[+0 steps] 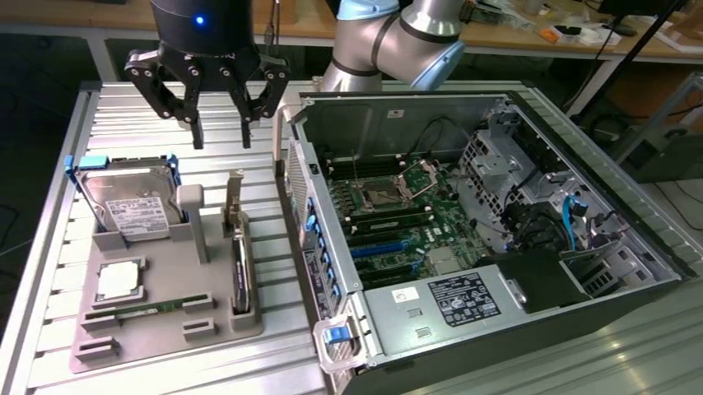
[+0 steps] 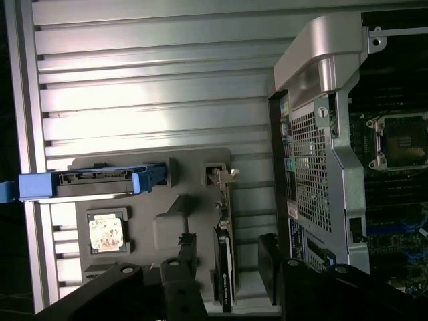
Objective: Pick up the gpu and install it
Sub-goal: 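Pick up the gpu and move the gpu toward the slot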
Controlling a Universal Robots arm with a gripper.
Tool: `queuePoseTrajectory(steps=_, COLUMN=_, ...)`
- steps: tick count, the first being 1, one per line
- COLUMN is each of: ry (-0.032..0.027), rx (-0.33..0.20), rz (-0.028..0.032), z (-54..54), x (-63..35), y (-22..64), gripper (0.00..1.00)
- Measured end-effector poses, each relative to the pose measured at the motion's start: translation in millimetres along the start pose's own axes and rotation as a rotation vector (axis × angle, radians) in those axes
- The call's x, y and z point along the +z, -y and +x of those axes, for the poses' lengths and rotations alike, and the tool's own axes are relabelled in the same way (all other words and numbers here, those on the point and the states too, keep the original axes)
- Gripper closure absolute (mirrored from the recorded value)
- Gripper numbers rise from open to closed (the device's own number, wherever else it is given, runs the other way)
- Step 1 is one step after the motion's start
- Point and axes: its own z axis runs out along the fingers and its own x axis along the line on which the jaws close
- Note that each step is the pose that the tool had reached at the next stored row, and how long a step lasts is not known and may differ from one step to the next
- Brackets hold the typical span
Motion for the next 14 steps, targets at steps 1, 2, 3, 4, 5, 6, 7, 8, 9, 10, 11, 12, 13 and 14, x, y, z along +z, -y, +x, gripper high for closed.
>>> queuePoseTrajectory(steps=1, ry=0.0, rx=0.0, rz=0.0, z=0.0, x=0.0, y=0.0, gripper=0.52)
queuePoseTrajectory(steps=2, ry=0.0, rx=0.0, rz=0.0, z=0.0, x=0.0, y=0.0, gripper=0.46)
queuePoseTrajectory(steps=3, ry=0.0, rx=0.0, rz=0.0, z=0.0, x=0.0, y=0.0, gripper=0.46)
queuePoseTrajectory(steps=4, ry=0.0, rx=0.0, rz=0.0, z=0.0, x=0.0, y=0.0, gripper=0.46)
queuePoseTrajectory(steps=5, ry=0.0, rx=0.0, rz=0.0, z=0.0, x=0.0, y=0.0, gripper=0.46)
queuePoseTrajectory(steps=6, ry=0.0, rx=0.0, rz=0.0, z=0.0, x=0.0, y=0.0, gripper=0.46)
queuePoseTrajectory(steps=7, ry=0.0, rx=0.0, rz=0.0, z=0.0, x=0.0, y=0.0, gripper=0.46)
queuePoseTrajectory(steps=8, ry=0.0, rx=0.0, rz=0.0, z=0.0, x=0.0, y=0.0, gripper=0.46)
queuePoseTrajectory(steps=9, ry=0.0, rx=0.0, rz=0.0, z=0.0, x=0.0, y=0.2, gripper=0.46)
queuePoseTrajectory(steps=10, ry=0.0, rx=0.0, rz=0.0, z=0.0, x=0.0, y=1.2, gripper=0.46)
queuePoseTrajectory(steps=11, ry=-0.0001, rx=0.0, rz=0.0001, z=-0.2, x=-0.1, y=2.5, gripper=0.46)
queuePoseTrajectory(steps=12, ry=0.0, rx=0.0, rz=0.0, z=-0.3, x=-0.1, y=3.7, gripper=0.46)
queuePoseTrajectory(steps=13, ry=0.0, rx=0.0, rz=0.0, z=-0.3, x=-0.2, y=4.8, gripper=0.46)
queuePoseTrajectory(steps=14, ry=-0.0001, rx=0.0, rz=0.0, z=-0.5, x=-0.2, y=6.0, gripper=0.46)
